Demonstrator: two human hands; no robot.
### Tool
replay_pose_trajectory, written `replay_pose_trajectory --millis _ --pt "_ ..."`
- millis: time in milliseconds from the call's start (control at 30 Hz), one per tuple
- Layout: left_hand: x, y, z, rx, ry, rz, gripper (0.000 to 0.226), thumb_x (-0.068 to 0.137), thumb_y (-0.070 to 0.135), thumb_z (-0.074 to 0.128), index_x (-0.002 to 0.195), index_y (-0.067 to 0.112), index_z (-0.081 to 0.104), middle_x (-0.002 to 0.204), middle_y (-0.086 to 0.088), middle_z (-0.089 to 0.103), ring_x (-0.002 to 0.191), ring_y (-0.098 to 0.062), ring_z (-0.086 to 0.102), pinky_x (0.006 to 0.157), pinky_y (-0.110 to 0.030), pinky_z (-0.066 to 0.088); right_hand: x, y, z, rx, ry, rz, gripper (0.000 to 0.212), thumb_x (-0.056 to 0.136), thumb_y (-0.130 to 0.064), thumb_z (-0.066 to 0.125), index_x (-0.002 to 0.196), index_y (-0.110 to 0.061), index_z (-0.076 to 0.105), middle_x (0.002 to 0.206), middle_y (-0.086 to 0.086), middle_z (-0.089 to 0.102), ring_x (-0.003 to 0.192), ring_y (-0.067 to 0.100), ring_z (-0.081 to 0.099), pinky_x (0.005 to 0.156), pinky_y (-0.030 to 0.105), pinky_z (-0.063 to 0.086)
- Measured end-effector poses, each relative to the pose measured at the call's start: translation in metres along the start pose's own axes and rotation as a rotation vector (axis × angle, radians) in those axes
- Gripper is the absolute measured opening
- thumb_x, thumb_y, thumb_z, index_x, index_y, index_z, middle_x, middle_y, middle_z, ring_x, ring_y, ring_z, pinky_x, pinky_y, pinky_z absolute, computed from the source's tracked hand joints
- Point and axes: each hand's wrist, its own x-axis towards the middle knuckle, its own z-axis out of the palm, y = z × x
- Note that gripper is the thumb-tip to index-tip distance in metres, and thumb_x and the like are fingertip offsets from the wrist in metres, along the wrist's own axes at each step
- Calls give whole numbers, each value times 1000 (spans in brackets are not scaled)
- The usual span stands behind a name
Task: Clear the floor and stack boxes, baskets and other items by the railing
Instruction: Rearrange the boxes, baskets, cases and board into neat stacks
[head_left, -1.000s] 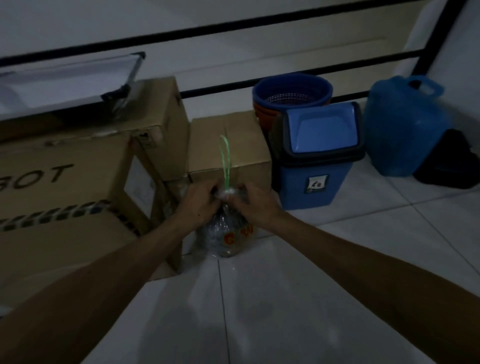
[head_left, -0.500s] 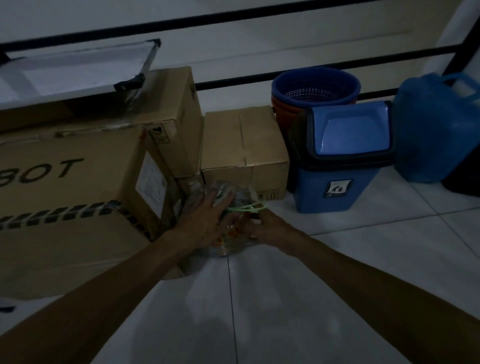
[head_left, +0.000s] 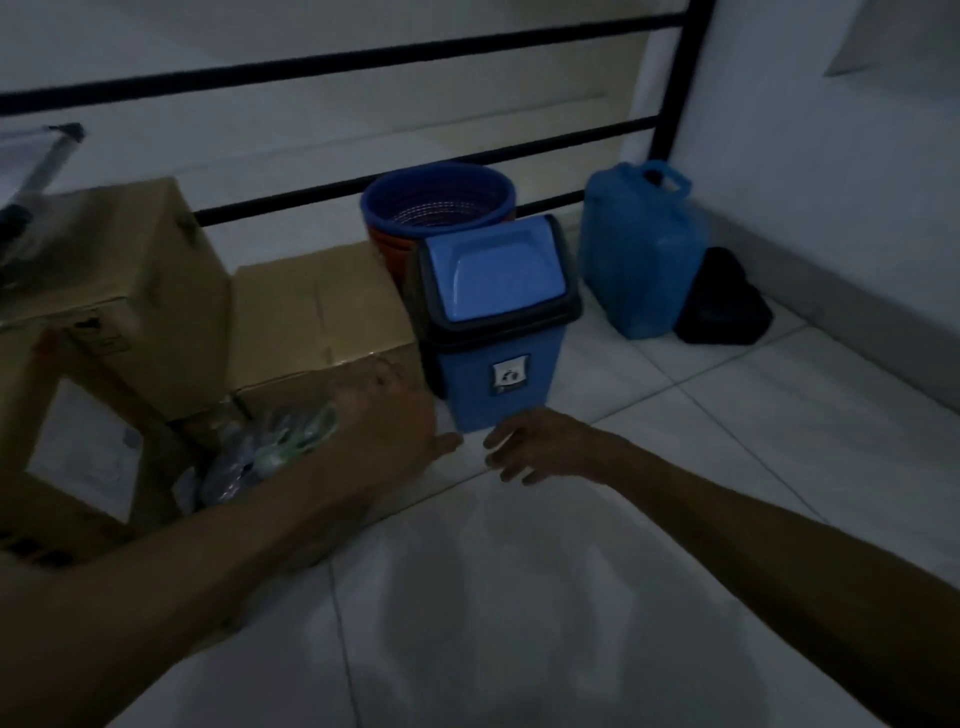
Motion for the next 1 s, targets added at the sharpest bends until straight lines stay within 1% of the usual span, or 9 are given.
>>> replay_pose_trajectory --millis 67,200,267,367,500,667,767,867,1000 --pt "-1 30 -44 -72 30 129 71 89 74 44 119 13 64 118 -10 63 107 -27 61 88 -39 53 -14 5 -24 -89 134 -26 16 89 -15 73 104 -11 69 107 12 72 86 17 68 76 33 55" --pt "-1 93 -116 -164 -110 364 65 85 78 46 73 14 52 75 -1 58 70 -17 57 67 -30 50 -66 15 -71 -208 351 -49 13 92 -9 65 104 -6 70 96 10 73 80 17 71 65 26 57" --pt "2 124 -138 -248 -175 407 62 88 71 53 67 12 54 67 -3 62 59 -15 58 62 -30 52 -99 21 -92 -253 466 -56 15 92 -9 63 105 -6 71 94 9 75 81 18 73 64 24 57" --pt "3 176 -164 -390 -234 485 54 91 61 57 84 8 64 81 -4 72 66 -15 70 62 -28 58 -156 39 -121 -298 662 -59 14 95 -13 61 102 -8 72 91 7 75 78 16 73 69 25 59" --pt "-2 245 -193 -553 -338 600 49 96 51 57 107 4 67 96 -7 74 83 -19 74 76 -33 61 -240 78 -153 -388 957 -28 15 95 -15 58 101 -11 72 91 3 75 79 15 71 78 31 58" --pt "-32 347 -217 -610 -426 762 47 98 48 56 110 4 68 96 -8 75 83 -20 75 73 -32 61 -338 141 -169 -332 1330 92 17 91 -13 61 105 -12 70 90 4 71 75 15 64 70 22 48" --pt "-58 407 -216 -643 -493 852 48 101 45 52 115 1 64 98 -11 73 86 -22 74 76 -35 62 -386 185 -168 -307 1500 207 18 91 -15 63 108 -11 67 97 4 69 79 13 60 68 18 43" --pt "-79 458 -202 -754 -592 918 48 103 40 50 126 -1 56 106 -15 69 93 -27 73 79 -39 62 -423 232 -167 -231 1574 376 31 92 -26 67 117 -9 61 110 10 66 93 21 62 76 28 45" --pt "-91 506 -172 -913 -709 934 57 101 49 49 141 10 47 126 -9 60 104 -26 66 87 -41 59 -439 284 -168 -1 1419 635 64 89 -42 71 135 -5 47 133 19 56 115 31 57 90 38 48"
